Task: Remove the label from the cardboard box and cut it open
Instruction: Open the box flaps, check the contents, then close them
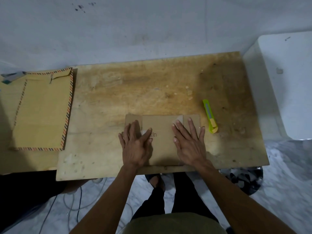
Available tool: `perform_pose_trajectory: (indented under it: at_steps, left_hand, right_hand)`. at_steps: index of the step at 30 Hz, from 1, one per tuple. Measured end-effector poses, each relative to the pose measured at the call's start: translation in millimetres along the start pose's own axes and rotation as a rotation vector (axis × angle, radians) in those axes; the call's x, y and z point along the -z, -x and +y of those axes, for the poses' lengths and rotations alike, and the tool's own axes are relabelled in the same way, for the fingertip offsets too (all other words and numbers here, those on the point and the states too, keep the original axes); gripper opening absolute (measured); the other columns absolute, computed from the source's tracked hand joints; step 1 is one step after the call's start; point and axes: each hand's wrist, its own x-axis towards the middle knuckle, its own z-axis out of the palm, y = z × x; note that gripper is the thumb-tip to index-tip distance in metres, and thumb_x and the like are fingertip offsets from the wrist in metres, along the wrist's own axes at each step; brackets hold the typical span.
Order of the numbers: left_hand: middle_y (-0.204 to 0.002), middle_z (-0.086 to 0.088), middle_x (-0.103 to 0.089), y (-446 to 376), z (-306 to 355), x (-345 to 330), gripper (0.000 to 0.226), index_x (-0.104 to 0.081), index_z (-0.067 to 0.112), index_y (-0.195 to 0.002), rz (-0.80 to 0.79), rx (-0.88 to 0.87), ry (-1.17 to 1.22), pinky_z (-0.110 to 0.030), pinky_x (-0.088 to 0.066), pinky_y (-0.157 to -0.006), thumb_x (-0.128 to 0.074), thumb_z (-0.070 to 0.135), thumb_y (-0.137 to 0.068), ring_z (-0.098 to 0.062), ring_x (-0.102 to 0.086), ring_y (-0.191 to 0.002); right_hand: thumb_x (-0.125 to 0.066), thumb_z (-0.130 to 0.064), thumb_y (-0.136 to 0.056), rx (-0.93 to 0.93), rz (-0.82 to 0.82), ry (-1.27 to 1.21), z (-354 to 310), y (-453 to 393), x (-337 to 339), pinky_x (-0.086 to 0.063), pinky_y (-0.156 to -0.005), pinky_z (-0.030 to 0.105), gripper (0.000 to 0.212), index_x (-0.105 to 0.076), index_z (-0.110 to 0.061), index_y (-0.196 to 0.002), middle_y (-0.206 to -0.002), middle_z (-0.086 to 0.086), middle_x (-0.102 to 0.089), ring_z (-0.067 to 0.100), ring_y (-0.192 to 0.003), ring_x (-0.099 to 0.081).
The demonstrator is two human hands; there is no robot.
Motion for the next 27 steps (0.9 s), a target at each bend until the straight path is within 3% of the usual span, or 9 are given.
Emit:
perform_pose_trajectory:
  at_steps: [3,6,10,14,18,22,24,27]
  left_hand:
    - [-0.157,-0.015,-0.027,0,4,-3,0.057,-0.046,0.035,-0.142,0.095,0.078,0.022,-0.068,-0.020,-0.112,-0.048,0.059,-0.091,-0.037,-0.019,-0.144]
    - [-0.155,-0.020,-0.030,1,10,-2,0.093,-0.030,0.019,-0.150,0.176,0.295,0.047,-0.064,-0.025,-0.111,-0.067,0.065,-0.078,-0.041,-0.028,-0.141]
    - [-0.145,-0.018,-0.044,1,15,1,0.111,-0.023,0.016,-0.153,0.166,0.455,0.137,-0.054,-0.026,-0.110,-0.073,0.070,-0.069,-0.039,-0.038,-0.133]
    - [-0.133,-0.011,-0.053,1,22,6,0.104,-0.026,0.021,-0.149,0.244,0.385,0.072,-0.048,-0.034,-0.103,-0.080,0.058,-0.068,-0.034,-0.048,-0.123]
    - [-0.131,-0.010,-0.059,4,28,4,0.095,-0.018,0.025,-0.151,0.259,0.170,0.125,-0.046,-0.036,-0.103,-0.076,0.048,-0.079,-0.032,-0.054,-0.120]
    - [-0.135,-0.006,-0.060,9,34,4,0.083,-0.015,0.020,-0.156,0.283,0.109,0.323,-0.046,-0.039,-0.107,-0.059,0.050,-0.092,-0.028,-0.056,-0.122]
    - [-0.133,-0.006,-0.062,11,34,8,0.076,-0.017,0.018,-0.157,0.299,0.090,0.413,-0.041,-0.043,-0.103,-0.051,0.048,-0.096,-0.028,-0.058,-0.120]
    - [-0.134,-0.008,-0.062,8,30,9,0.073,-0.019,0.017,-0.157,0.268,0.078,0.447,-0.030,-0.038,-0.095,-0.049,0.046,-0.098,-0.028,-0.056,-0.122]
  right_hand:
    - [-0.037,-0.056,-0.097,-0.096,0.102,-0.044,0,1,1,-0.004,-0.114,0.067,0.062,-0.026,-0.032,-0.153,-0.166,-0.005,-0.008,0.027,-0.153,0.006]
    - [-0.054,-0.070,-0.082,-0.343,0.198,-0.187,-4,6,3,-0.013,-0.114,0.063,0.089,-0.021,-0.028,-0.154,-0.165,0.010,-0.008,0.035,-0.150,-0.006]
    - [-0.068,-0.070,-0.070,-0.502,0.291,-0.328,-13,8,5,-0.029,-0.109,0.052,0.104,-0.022,-0.025,-0.151,-0.153,0.013,-0.032,0.035,-0.136,-0.030]
    - [-0.076,-0.052,-0.073,-0.451,0.369,-0.323,-25,9,9,-0.035,-0.106,0.053,0.096,-0.025,-0.027,-0.150,-0.152,0.007,-0.034,0.030,-0.136,-0.035]
    - [-0.067,-0.038,-0.088,-0.313,0.463,-0.408,-40,16,15,-0.037,-0.108,0.051,0.075,-0.027,-0.026,-0.151,-0.155,0.003,-0.036,0.026,-0.138,-0.037]
    - [-0.051,-0.036,-0.099,-0.245,0.431,-0.593,-54,22,21,-0.024,-0.114,0.032,0.058,-0.029,-0.029,-0.151,-0.157,-0.007,-0.035,0.014,-0.141,-0.028]
    - [-0.043,-0.037,-0.102,-0.288,0.385,-0.678,-50,22,20,-0.017,-0.107,0.019,0.053,-0.028,-0.032,-0.152,-0.156,-0.016,-0.031,0.011,-0.139,-0.026]
    - [-0.049,-0.031,-0.101,-0.294,0.395,-0.761,-42,19,19,-0.021,-0.107,0.016,0.051,-0.035,-0.028,-0.150,-0.143,-0.028,-0.030,0.001,-0.135,-0.030]
